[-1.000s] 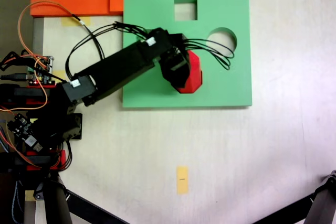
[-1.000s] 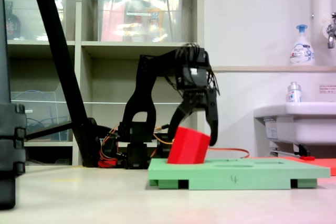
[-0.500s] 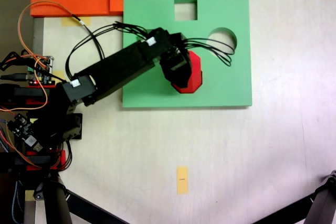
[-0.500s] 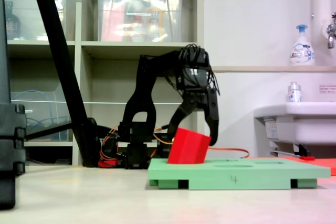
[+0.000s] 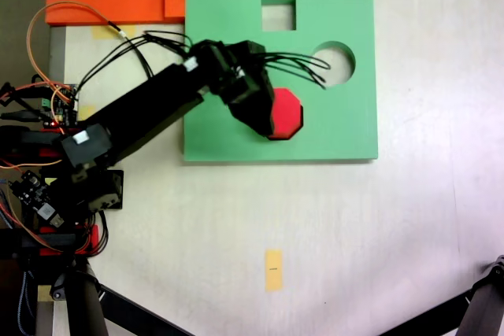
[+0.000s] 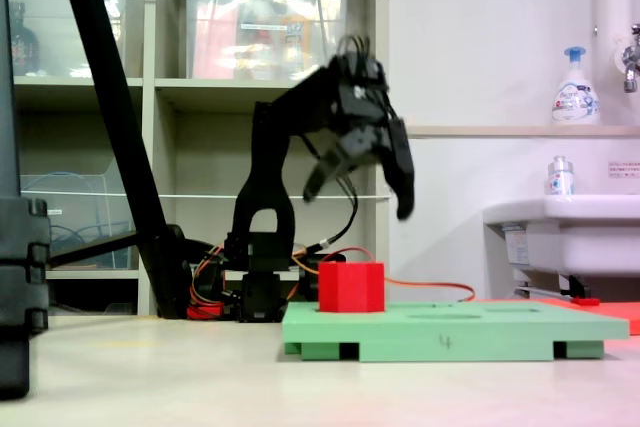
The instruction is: Put the octagonal pillar block into the corresponding hole
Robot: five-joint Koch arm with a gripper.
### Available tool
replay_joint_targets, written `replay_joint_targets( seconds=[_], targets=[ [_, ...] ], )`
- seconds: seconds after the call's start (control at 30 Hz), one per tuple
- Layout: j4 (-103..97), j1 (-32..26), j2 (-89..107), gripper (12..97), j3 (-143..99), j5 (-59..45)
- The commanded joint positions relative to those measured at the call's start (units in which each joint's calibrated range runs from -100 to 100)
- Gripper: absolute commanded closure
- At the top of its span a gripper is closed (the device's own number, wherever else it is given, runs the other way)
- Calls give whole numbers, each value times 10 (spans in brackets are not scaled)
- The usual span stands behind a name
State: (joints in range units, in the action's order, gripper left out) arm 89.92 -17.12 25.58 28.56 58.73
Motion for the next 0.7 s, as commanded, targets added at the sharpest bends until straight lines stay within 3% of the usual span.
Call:
replay_joint_targets(
  seconds=[0.0, 0.4, 0.5, 0.6, 0.67],
  targets=[
    [41, 2, 141, 399, 23, -20],
    [31, 100, 388, 401, -36, -425],
    [-40, 104, 473, 405, -164, -450],
    [-258, 88, 634, 486, -405, -451],
    [-377, 87, 702, 495, -552, -455]
  ],
)
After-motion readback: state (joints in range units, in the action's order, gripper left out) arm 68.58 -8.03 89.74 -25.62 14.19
